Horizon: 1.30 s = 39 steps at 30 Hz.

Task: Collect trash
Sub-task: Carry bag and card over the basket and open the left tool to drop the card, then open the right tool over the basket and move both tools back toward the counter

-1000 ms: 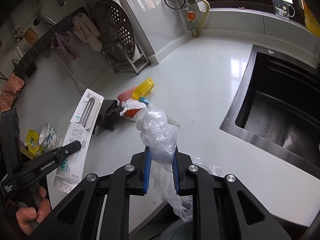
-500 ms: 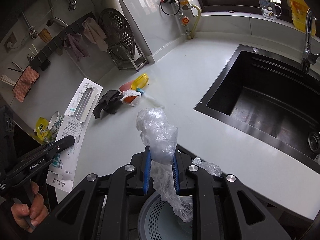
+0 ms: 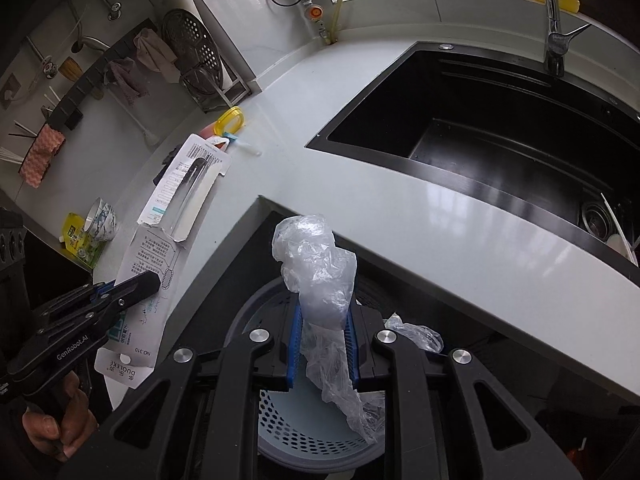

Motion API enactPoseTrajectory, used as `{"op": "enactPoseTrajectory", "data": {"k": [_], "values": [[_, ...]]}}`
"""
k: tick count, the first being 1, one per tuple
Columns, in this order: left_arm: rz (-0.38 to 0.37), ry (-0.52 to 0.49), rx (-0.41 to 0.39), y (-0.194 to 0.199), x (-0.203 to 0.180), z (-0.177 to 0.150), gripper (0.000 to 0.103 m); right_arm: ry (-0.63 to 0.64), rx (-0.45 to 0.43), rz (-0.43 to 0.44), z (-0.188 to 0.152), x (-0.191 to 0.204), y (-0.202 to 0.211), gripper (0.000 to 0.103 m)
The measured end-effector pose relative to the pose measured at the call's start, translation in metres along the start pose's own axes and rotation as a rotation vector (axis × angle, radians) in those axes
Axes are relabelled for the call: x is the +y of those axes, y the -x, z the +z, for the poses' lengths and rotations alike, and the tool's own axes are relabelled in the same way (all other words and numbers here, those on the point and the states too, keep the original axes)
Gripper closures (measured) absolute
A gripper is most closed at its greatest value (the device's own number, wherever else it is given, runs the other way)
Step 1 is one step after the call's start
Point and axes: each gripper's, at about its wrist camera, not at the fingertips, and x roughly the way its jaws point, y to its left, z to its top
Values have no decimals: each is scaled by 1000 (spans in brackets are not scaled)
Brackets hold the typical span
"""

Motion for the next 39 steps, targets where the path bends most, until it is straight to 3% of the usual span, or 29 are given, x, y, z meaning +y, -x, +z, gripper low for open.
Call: {"op": "enactPoseTrajectory", "data": {"k": [7,14,17,19,21,39], "values": [[19,-6,89,-29,-18,-37,92,13,74,20,-21,-13,-16,85],[47,55,110,-35,-19,-55,87,57,121,53,-25,-6,-34,85],[59,83,104,-32,-17,-58,69,85,130,60,-23,1,-38,82],[69,102,92,-28,-17,-60,51,102,133,63,-23,4,-39,76],[77,116,77,-23,-16,-61,47,113,128,61,-23,5,-38,64],[139,203,-7,16,-1,-37,40,117,110,78,-17,-3,-12,63]]}}
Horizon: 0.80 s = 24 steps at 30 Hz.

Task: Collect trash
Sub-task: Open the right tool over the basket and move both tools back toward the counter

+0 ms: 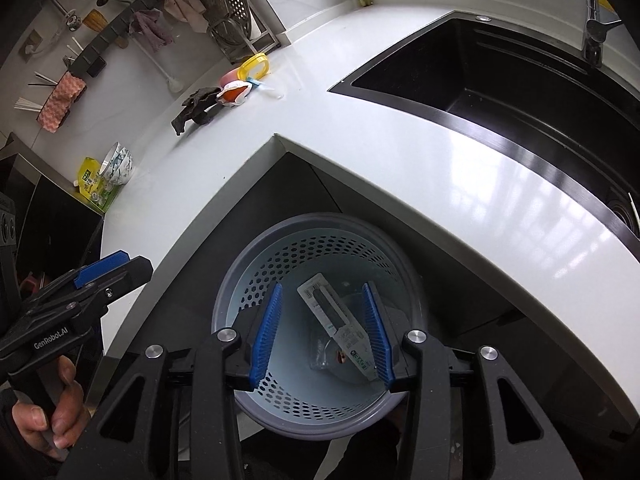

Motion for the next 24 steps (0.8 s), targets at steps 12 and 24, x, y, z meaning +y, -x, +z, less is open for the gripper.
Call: {"op": "enactPoseTrajectory", "data": {"k": [12,24], "values": [[12,-3,-62,23,7,27,35,-13,-80,29,24,12,19,62],[-4,3,-53,17,34,75,31,-73,-167,35,50,35,16,58]]}}
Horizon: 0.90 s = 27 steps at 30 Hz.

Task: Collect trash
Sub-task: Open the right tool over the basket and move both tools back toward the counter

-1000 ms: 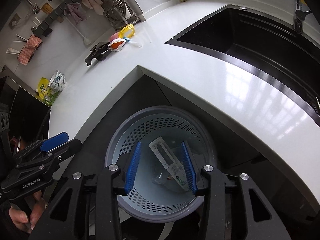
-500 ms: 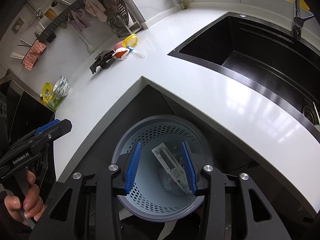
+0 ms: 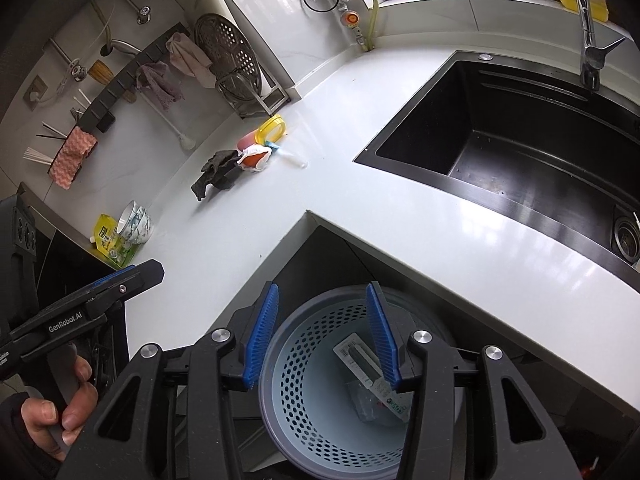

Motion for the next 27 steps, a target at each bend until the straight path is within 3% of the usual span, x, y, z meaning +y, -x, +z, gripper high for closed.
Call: {"op": "enactPoseTrajectory", "data": {"k": [12,24,27], "values": [[-39,-1,-25,-19,44,46,31,-3,4,-46,27,28,-36,57],[21,68,-46,-34,132,80,29,53,55,-56,65,80,-103,57],[25,77,-58,-38,153,89,24,67,62,-61,76,92,-121,57]]}}
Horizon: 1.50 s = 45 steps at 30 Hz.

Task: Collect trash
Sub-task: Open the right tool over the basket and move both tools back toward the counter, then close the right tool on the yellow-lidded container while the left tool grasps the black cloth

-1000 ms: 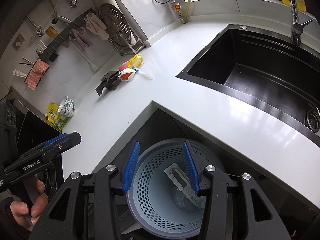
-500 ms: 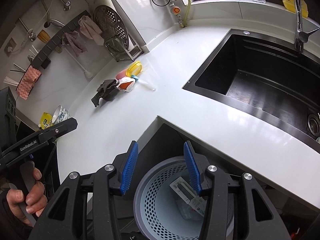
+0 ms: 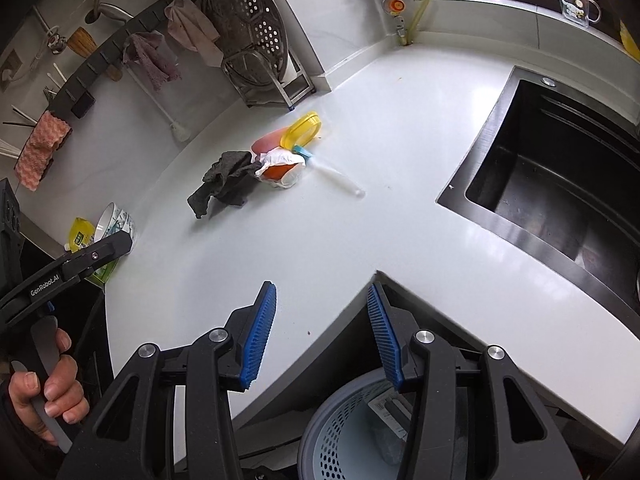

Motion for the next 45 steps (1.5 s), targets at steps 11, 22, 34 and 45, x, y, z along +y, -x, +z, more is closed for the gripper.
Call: {"op": "enactPoseTrajectory", "data": {"k": [11,22,34,45], "values": [[0,16,0,-40,59,39,24,-20,-6,-55,47,16,-45,57],[-7,-8,31,-85,76,68,24,-95,1,-27,96,23,-80,57],[-40,-61,57,-129,72,80,21,-165,24,-8,139,29,-125,56],[-75,-99,72,-157,66,88,21,-257,54,-34,174,19,-170,56]]}}
